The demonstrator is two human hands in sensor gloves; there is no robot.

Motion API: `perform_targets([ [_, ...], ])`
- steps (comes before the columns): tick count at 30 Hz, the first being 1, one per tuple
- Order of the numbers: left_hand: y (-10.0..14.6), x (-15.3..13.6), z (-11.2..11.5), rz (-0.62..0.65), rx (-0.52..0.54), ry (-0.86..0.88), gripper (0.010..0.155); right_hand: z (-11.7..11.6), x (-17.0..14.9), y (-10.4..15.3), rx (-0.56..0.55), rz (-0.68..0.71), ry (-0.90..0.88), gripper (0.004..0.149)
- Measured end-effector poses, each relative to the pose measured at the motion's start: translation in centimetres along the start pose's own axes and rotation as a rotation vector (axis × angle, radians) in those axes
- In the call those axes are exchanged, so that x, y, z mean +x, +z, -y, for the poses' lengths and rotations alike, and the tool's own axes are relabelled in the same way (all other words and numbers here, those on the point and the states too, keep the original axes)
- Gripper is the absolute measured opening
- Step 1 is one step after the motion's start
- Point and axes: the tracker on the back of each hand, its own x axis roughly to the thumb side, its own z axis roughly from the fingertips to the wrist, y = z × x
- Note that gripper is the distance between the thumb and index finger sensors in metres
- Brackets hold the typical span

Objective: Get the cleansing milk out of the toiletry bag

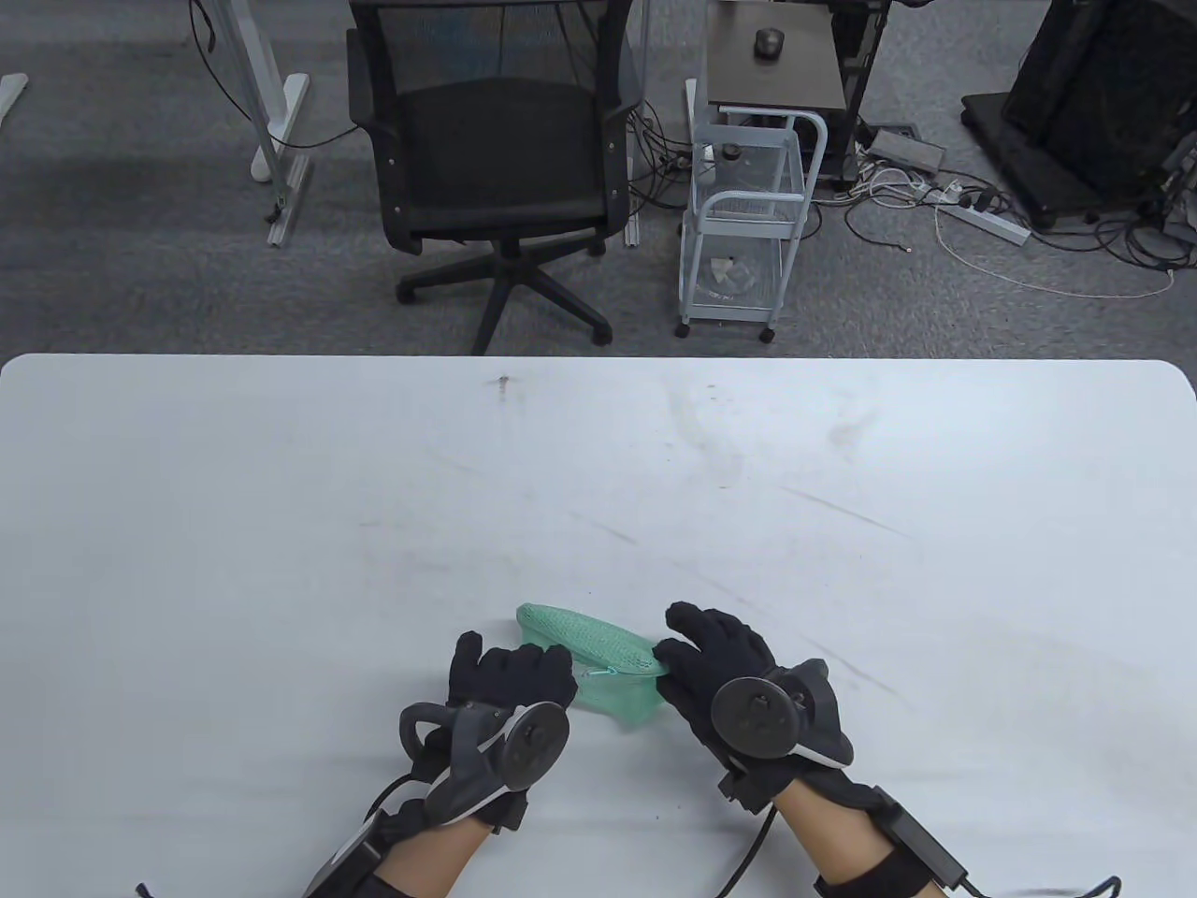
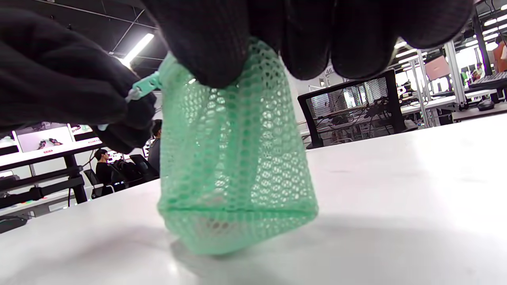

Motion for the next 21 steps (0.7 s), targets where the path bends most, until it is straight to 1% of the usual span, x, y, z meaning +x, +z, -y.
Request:
perform_targets([
  [11, -0.1, -0.5, -0.1, -0.014, 0.010, 0.008, 0.039, -0.1, -1.1, -0.2, -0.010, -0.007, 0.012, 0.039],
  [21, -0.3, -1.4, 0.0, -0.029, 0.016, 0.015, 0.040, 0.3, -1.8, -0.1, -0.056, 0.027, 0.002, 0.039],
])
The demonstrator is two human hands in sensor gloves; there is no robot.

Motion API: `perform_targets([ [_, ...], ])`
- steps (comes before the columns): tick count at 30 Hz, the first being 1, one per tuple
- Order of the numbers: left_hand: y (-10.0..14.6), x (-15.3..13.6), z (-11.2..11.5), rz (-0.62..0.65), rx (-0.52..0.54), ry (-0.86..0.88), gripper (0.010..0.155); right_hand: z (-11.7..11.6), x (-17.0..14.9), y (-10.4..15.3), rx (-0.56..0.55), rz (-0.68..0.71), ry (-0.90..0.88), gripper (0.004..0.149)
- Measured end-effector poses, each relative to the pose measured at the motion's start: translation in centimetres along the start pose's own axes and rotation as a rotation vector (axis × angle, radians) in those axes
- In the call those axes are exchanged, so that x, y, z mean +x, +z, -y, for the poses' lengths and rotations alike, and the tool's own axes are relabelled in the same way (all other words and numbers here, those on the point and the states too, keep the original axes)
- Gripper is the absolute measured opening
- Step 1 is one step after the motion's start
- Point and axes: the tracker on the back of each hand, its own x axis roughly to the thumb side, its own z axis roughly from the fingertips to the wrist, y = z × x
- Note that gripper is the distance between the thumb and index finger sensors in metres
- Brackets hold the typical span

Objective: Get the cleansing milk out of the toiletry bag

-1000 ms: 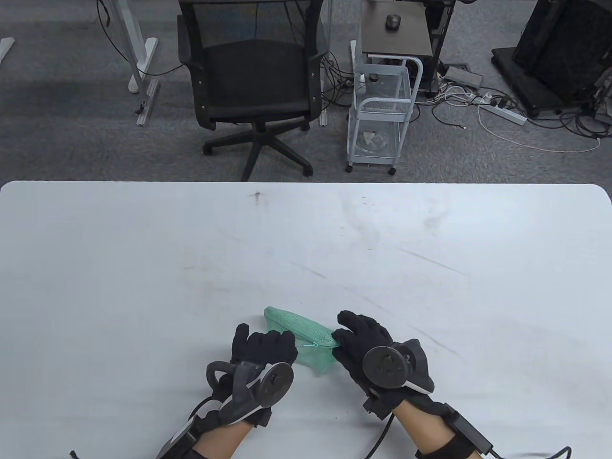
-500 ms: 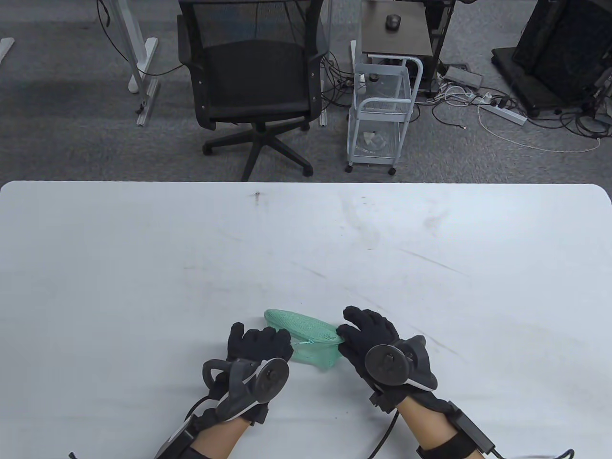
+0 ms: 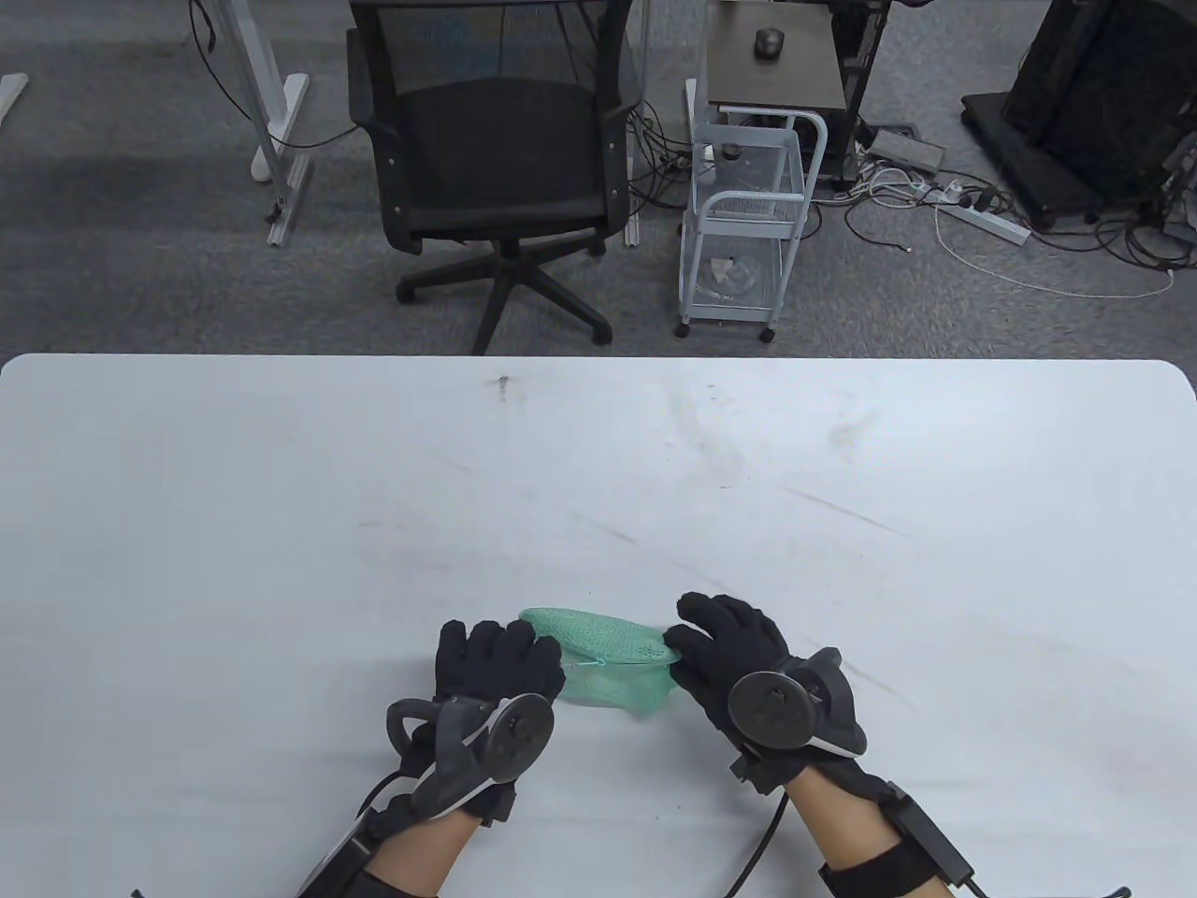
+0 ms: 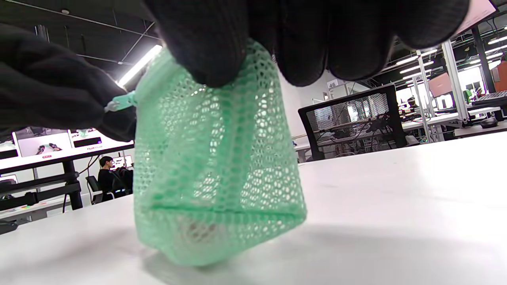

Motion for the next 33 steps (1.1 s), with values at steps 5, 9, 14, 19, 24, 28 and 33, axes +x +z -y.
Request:
perform_targets([
  [5, -0.2, -0.6, 0.0, -0.004, -0.001, -0.003, 0.039, 0.1, -0.3, 0.0, -0.003, -0.001, -0.002, 0.039],
  [9, -0.3, -0.9, -0.2, -0.012, 0.005, -0.003, 0.039, 0.2, -0.4, 0.1, -0.010, -0.001, -0.005, 0.039],
  [14, -0.4, -1.3, -0.2, -0.025, 0.003, -0.007, 0.039, 0.3, -0.5, 0.1, -0.011, -0.003, -0.006, 0.039],
  [19, -0.6, -1.8, -0.2, -0.041, -0.001, -0.010, 0.039, 0.3, -0.6, 0.1, -0.014, -0.002, -0.005, 0.039],
  [24, -0.7, -2.2, -0.1, -0.058, -0.006, -0.020, 0.039, 0.4, -0.7, 0.1, -0.013, -0.005, 0.001, 0.040],
  [28, -0.9, -2.6, 0.1, -0.076, -0.022, -0.030, 0.039, 0.5, -0.9, 0.1, -0.009, -0.013, -0.003, 0.039],
  [33, -1.2, -3.3, 0.4, -0.105, -0.042, -0.035, 0.039, 0.4, -1.2, 0.1, 0.002, -0.018, -0.010, 0.040],
])
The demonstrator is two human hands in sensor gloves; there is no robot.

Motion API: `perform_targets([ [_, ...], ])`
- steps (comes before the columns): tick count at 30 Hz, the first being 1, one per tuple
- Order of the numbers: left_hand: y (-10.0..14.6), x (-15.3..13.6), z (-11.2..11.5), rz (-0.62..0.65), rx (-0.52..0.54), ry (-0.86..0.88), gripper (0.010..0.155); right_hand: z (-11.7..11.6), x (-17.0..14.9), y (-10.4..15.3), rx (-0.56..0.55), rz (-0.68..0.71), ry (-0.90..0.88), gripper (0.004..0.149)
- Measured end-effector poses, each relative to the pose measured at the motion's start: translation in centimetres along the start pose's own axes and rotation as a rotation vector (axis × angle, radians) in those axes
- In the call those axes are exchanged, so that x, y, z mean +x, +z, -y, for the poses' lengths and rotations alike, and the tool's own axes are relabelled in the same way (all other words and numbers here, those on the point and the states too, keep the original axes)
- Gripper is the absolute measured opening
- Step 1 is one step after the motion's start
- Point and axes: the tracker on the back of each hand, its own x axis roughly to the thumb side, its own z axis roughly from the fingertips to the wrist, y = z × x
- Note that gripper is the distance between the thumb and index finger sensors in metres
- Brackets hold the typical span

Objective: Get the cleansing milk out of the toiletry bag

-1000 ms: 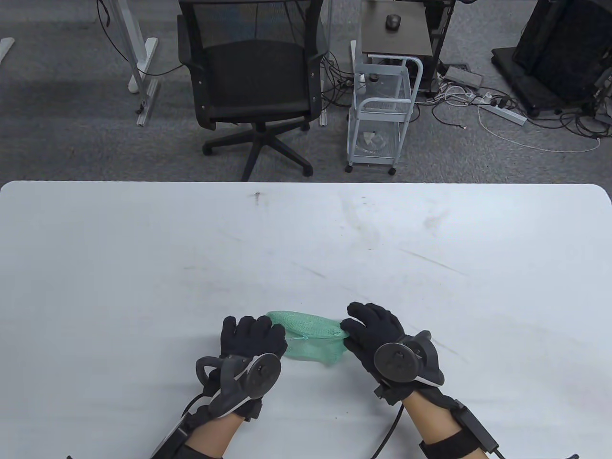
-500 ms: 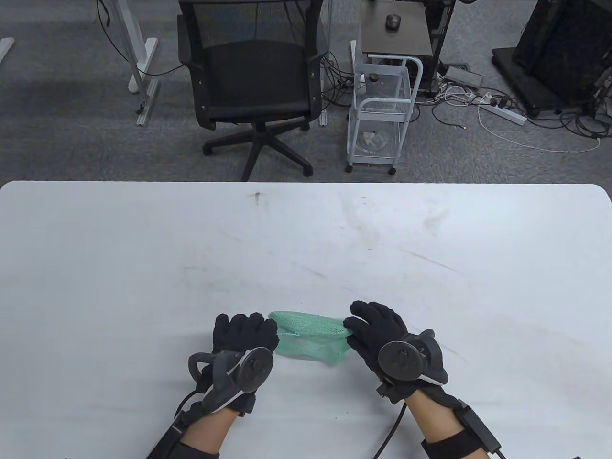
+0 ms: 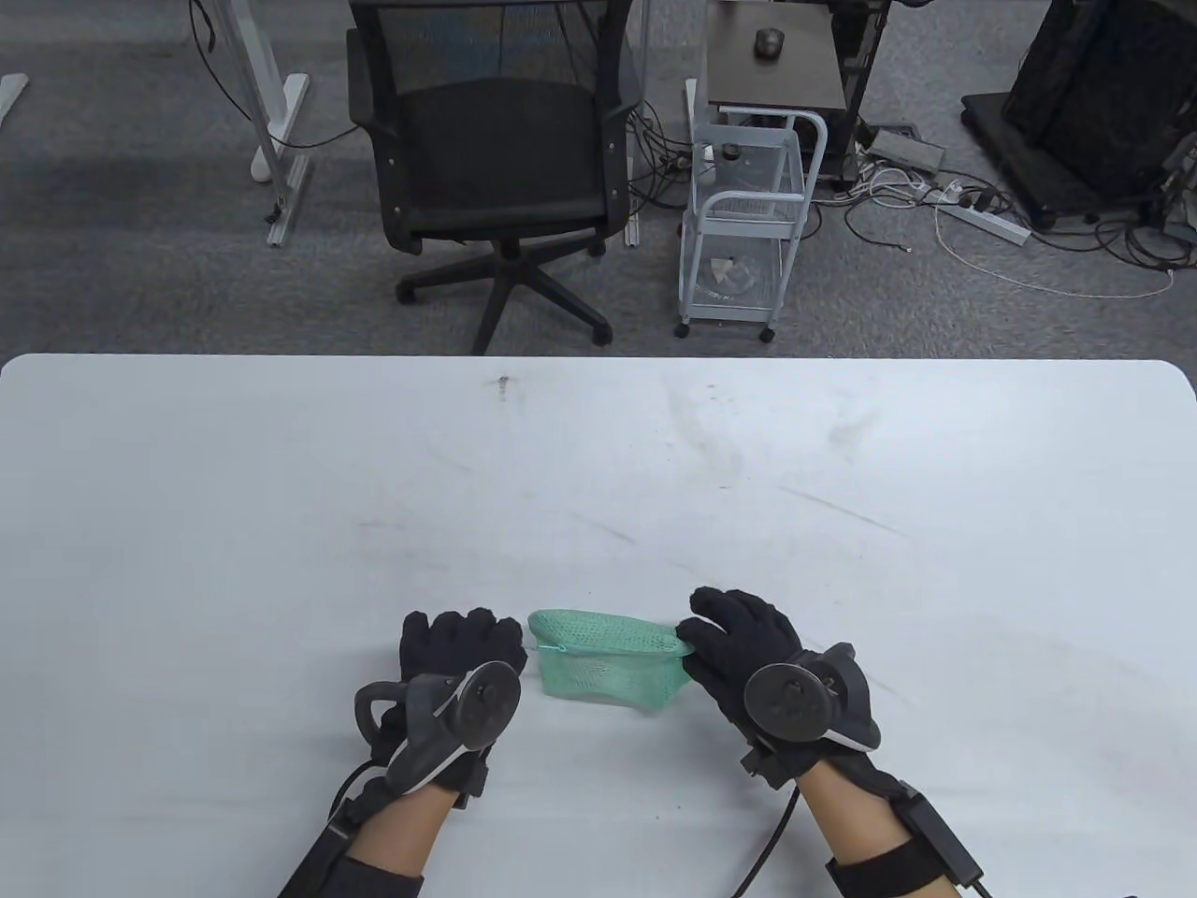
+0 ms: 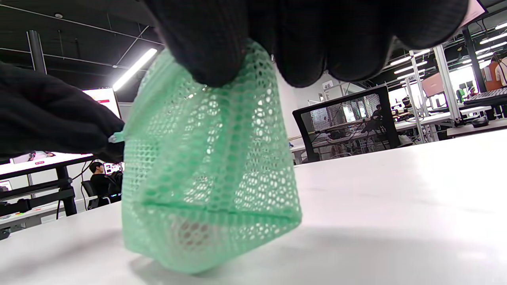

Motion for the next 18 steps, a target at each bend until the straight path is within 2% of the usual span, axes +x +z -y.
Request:
perform_targets([
  [18, -1.2, -2.3, 1.2, -0.107, -0.073, -0.019, 0.039, 0.1, -0.4, 0.0, 0.033, -0.010, -0.013, 0.039],
])
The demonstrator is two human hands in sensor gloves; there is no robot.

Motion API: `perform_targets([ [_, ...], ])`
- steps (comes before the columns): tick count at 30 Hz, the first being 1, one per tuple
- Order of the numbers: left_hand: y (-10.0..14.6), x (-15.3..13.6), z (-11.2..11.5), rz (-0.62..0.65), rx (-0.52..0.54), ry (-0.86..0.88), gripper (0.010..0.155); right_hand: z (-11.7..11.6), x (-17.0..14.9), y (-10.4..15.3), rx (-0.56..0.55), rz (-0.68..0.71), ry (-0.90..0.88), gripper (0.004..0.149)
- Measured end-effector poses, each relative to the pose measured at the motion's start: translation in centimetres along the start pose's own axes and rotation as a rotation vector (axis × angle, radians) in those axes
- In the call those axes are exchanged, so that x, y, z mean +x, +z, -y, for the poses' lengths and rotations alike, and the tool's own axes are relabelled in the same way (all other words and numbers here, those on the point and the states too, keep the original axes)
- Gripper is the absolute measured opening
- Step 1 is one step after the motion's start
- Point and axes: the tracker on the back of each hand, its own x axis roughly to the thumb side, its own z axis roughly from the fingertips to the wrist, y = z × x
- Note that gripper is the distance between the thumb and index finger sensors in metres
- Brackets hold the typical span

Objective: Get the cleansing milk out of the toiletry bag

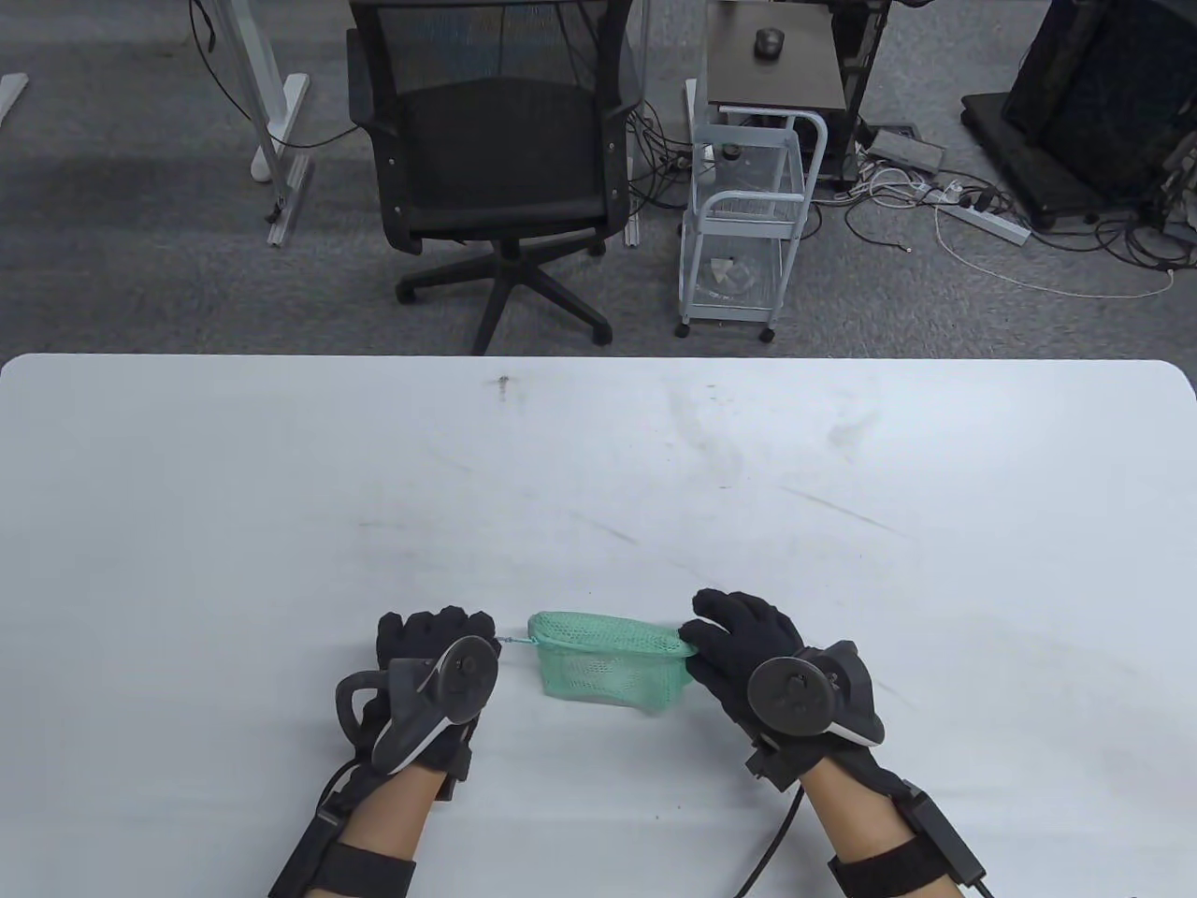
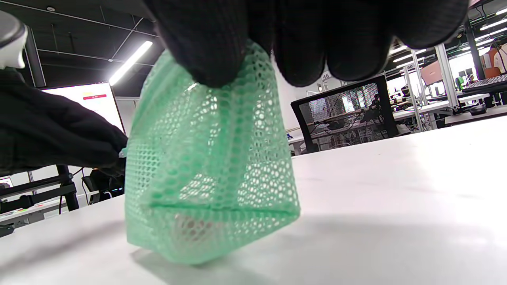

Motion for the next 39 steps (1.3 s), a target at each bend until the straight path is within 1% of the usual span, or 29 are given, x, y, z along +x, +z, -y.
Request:
perform_targets([
  [3, -0.3, -0.4, 0.3, -0.025, -0.015, -0.011, 0.039, 0.0, 0.0, 0.0, 0.000, 0.000, 0.000, 0.039],
  [6, -0.5, -0.7, 0.8, -0.050, -0.063, -0.016, 0.039, -0.1, 0.0, -0.1, 0.011, 0.007, 0.001, 0.039],
  [9, -0.6, -0.8, 0.9, -0.049, -0.080, -0.001, 0.039, -0.2, 0.1, -0.1, 0.013, 0.011, 0.009, 0.039],
  [12, -0.5, -0.8, 0.9, -0.015, -0.093, 0.018, 0.042, -0.2, 0.0, 0.0, 0.015, 0.010, 0.009, 0.040],
  [23, 0.3, -0.1, 0.1, 0.033, -0.047, 0.072, 0.052, -0.4, 0.5, 0.1, 0.031, 0.030, 0.002, 0.043],
  [32, 1.1, 1.2, -0.5, 0.149, -0.021, 0.115, 0.067, -0.4, 1.7, 0.2, 0.018, 0.096, 0.021, 0.041],
  [36, 1.2, 1.7, -0.4, 0.181, -0.042, 0.121, 0.067, -0.5, 2.1, 0.3, 0.012, 0.127, 0.015, 0.041],
  [39, 1.2, 1.9, -0.1, 0.195, -0.061, 0.112, 0.065, -0.5, 2.3, 0.3, 0.009, 0.142, 0.015, 0.040],
])
